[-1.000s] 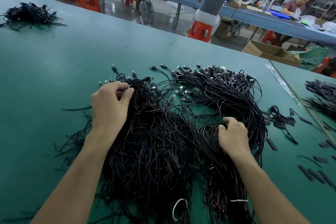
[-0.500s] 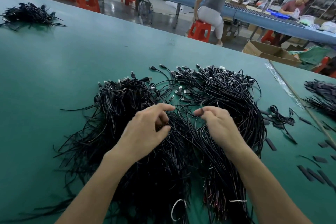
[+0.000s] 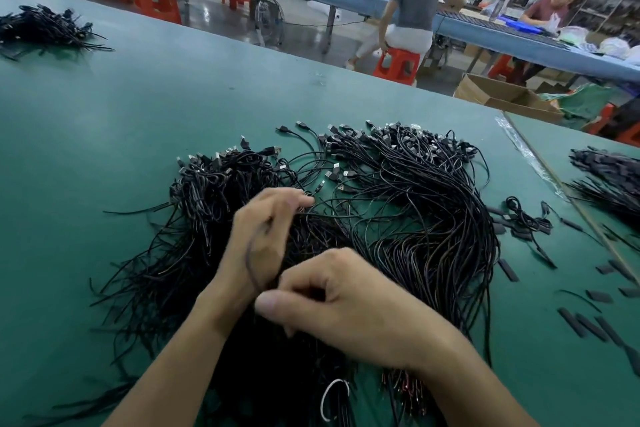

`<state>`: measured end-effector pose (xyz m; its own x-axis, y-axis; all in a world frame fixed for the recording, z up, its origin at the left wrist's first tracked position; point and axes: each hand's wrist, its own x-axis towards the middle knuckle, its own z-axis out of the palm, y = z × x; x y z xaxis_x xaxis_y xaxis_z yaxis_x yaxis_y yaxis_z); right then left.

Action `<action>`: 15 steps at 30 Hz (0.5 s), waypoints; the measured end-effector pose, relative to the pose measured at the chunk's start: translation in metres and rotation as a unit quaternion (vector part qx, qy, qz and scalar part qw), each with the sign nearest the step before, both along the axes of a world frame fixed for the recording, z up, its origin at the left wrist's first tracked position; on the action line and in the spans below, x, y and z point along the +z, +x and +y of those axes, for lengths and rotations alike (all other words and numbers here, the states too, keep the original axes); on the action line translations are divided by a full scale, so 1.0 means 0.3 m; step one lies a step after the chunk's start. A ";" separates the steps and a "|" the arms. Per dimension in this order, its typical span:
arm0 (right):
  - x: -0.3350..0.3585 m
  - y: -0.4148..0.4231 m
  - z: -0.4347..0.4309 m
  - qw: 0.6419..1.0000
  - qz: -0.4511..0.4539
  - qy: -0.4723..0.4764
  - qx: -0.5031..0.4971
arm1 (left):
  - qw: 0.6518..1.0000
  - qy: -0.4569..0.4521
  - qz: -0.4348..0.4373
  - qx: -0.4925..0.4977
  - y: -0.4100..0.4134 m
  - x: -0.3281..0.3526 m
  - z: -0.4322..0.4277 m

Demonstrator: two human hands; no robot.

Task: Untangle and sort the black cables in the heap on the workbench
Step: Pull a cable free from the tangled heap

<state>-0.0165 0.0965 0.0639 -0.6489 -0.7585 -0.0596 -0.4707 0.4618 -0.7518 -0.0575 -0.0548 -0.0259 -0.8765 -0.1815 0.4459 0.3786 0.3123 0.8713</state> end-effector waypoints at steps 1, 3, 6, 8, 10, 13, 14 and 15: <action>-0.005 -0.013 0.019 0.998 0.026 0.016 -0.048 | 0.997 0.068 -0.009 0.041 0.001 0.006 -0.018; -0.020 -0.054 0.067 0.981 0.070 0.066 -0.165 | 0.980 0.154 -0.010 0.125 -0.004 0.018 -0.063; -0.060 -0.126 0.147 0.917 0.140 0.141 -0.346 | 0.958 0.198 0.028 0.204 0.002 0.049 -0.108; -0.080 -0.163 0.197 0.871 0.173 0.178 -0.424 | 0.960 0.177 0.055 0.211 0.011 0.069 -0.117; -0.098 -0.185 0.236 0.836 0.195 0.268 -0.438 | 0.974 0.085 0.069 0.200 0.021 0.076 -0.115; -0.107 -0.193 0.248 0.811 0.216 0.391 -0.379 | 0.982 -0.117 0.051 0.140 0.046 0.078 -0.083; -0.108 -0.191 0.242 0.843 0.203 0.355 -0.350 | 0.973 -0.192 0.030 0.127 0.052 0.077 -0.063; -0.104 -0.182 0.230 0.889 0.183 0.281 -0.313 | 0.958 -0.261 0.005 0.119 0.056 0.074 -0.042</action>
